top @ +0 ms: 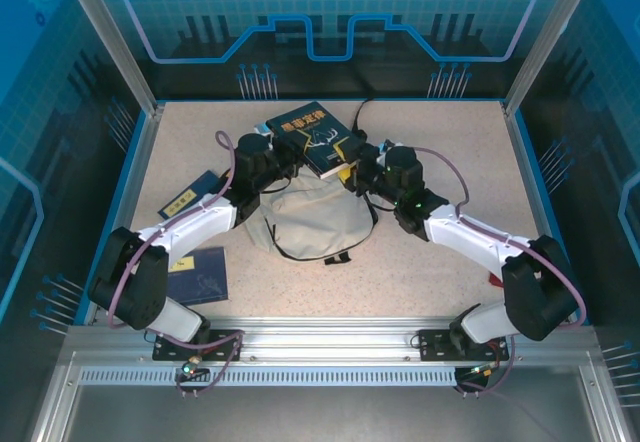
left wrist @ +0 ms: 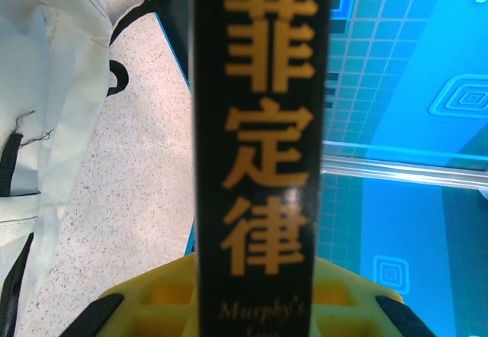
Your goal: Pack books, pencil case, and school supplies into a backpack
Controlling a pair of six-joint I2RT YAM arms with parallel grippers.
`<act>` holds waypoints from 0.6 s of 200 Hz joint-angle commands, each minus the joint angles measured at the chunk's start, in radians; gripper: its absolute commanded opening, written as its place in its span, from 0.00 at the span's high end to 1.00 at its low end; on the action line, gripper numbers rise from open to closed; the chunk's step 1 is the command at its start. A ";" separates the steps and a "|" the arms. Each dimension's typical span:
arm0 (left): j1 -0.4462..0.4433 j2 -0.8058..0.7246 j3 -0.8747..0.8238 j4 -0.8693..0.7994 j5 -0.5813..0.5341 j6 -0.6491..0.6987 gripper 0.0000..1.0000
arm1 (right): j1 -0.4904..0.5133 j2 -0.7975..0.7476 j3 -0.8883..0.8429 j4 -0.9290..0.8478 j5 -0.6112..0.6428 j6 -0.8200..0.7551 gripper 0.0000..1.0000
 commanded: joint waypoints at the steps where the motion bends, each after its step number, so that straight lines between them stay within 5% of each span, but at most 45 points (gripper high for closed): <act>1: -0.009 -0.067 -0.002 0.048 -0.010 0.010 0.86 | 0.017 -0.047 -0.039 0.018 0.069 0.002 0.58; 34: -0.009 -0.081 -0.012 0.030 0.030 0.015 0.78 | 0.027 -0.115 -0.046 -0.076 0.112 -0.064 0.82; 52: -0.009 -0.105 -0.018 -0.037 0.045 0.034 0.57 | 0.029 -0.165 -0.023 -0.205 0.152 -0.140 0.93; 67: -0.005 -0.141 0.003 -0.212 0.041 0.107 0.34 | 0.025 -0.203 0.003 -0.356 0.181 -0.226 0.97; 95: 0.005 -0.176 0.067 -0.510 0.037 0.353 0.12 | 0.004 -0.247 0.063 -0.520 0.204 -0.383 0.98; 120: 0.007 -0.144 0.160 -0.750 0.108 0.574 0.05 | -0.088 -0.277 0.096 -0.619 0.098 -0.591 0.99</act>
